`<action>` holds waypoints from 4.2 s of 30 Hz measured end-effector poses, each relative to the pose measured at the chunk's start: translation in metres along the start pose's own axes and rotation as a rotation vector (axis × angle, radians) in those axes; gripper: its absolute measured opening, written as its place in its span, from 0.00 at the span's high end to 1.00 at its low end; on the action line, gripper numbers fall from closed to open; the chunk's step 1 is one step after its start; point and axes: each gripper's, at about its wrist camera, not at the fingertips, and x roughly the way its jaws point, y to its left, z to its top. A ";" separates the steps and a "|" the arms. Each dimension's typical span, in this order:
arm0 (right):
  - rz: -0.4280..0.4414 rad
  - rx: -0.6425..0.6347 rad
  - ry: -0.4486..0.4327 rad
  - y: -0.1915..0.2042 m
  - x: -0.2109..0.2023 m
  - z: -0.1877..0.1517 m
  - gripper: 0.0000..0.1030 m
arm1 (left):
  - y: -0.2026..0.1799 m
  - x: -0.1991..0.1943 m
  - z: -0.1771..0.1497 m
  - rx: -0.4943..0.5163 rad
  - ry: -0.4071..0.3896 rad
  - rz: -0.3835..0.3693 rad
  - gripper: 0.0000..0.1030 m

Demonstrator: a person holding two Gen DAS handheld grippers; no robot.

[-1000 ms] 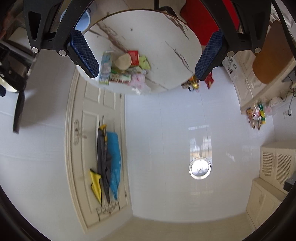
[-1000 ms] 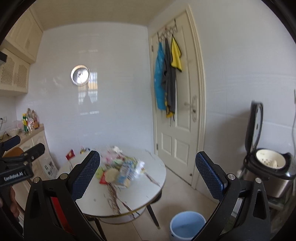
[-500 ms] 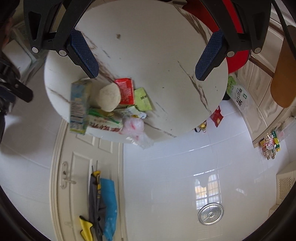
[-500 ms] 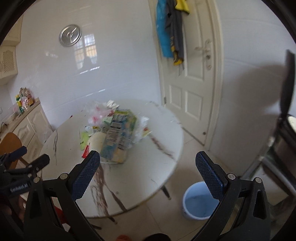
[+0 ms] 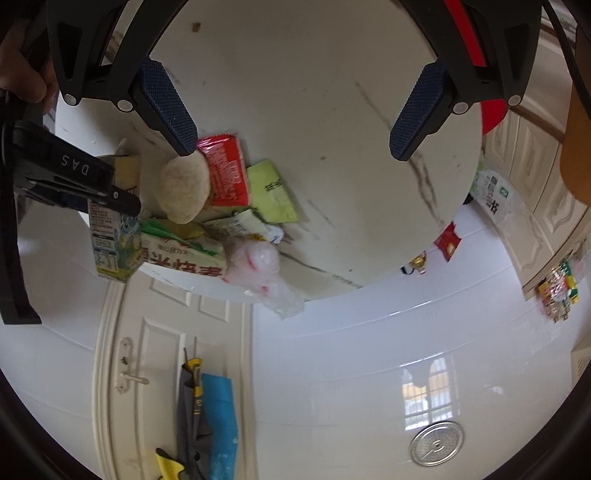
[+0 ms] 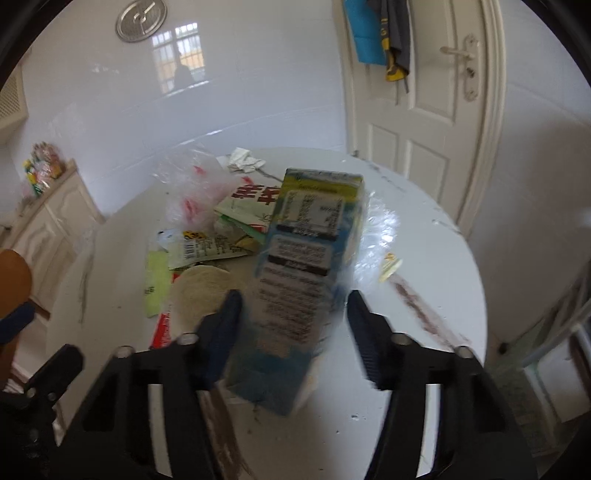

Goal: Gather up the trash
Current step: 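Grasp the milk carton with the right tool while the left tool approaches the bread bun, then grasp the white bread bun with the left tool, then carry bun and carton to the blue bin and open both tools, then move both tools back over the table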

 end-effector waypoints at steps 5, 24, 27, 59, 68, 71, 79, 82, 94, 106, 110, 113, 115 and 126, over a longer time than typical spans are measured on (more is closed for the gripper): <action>0.084 0.035 -0.007 -0.019 -0.016 -0.006 0.62 | -0.023 0.022 0.009 0.074 0.001 -0.112 0.01; 0.178 0.100 0.001 -0.072 -0.039 -0.020 0.63 | -0.067 0.148 0.026 0.174 0.222 -0.102 0.26; 0.195 0.101 -0.002 -0.077 -0.041 -0.021 0.63 | -0.064 0.143 0.027 0.167 0.211 -0.142 0.53; -0.158 0.368 -0.006 -0.270 -0.063 -0.101 0.62 | -0.287 0.071 0.026 0.325 0.229 -0.554 0.55; -0.222 0.513 0.051 -0.340 -0.023 -0.141 0.35 | -0.345 0.179 0.016 0.379 0.352 -0.513 0.55; -0.254 0.541 0.066 -0.351 -0.031 -0.152 0.33 | -0.365 0.205 0.009 0.395 0.373 -0.516 0.53; -0.329 0.535 0.052 -0.365 -0.060 -0.152 0.23 | -0.395 0.236 0.010 0.395 0.400 -0.513 0.28; -0.331 0.533 0.043 -0.364 -0.067 -0.149 0.23 | -0.396 0.231 0.012 0.395 0.385 -0.499 0.27; -0.287 0.443 -0.074 -0.319 -0.122 -0.117 0.22 | -0.323 0.112 0.039 0.337 0.145 -0.445 0.19; -0.168 0.214 -0.168 -0.192 -0.150 -0.063 0.12 | -0.158 0.037 0.031 0.223 -0.023 -0.149 0.03; -0.117 0.142 -0.153 -0.148 -0.133 -0.046 0.12 | -0.103 0.046 0.023 0.143 0.026 -0.050 0.03; -0.084 0.102 -0.123 -0.120 -0.115 -0.036 0.12 | -0.072 0.060 0.018 0.098 0.078 0.002 0.03; -0.070 0.080 -0.101 -0.104 -0.104 -0.032 0.12 | -0.061 0.072 0.009 0.084 0.117 0.017 0.05; -0.037 -0.008 -0.017 -0.064 -0.045 -0.013 0.12 | -0.030 0.116 0.007 0.037 0.218 -0.015 0.26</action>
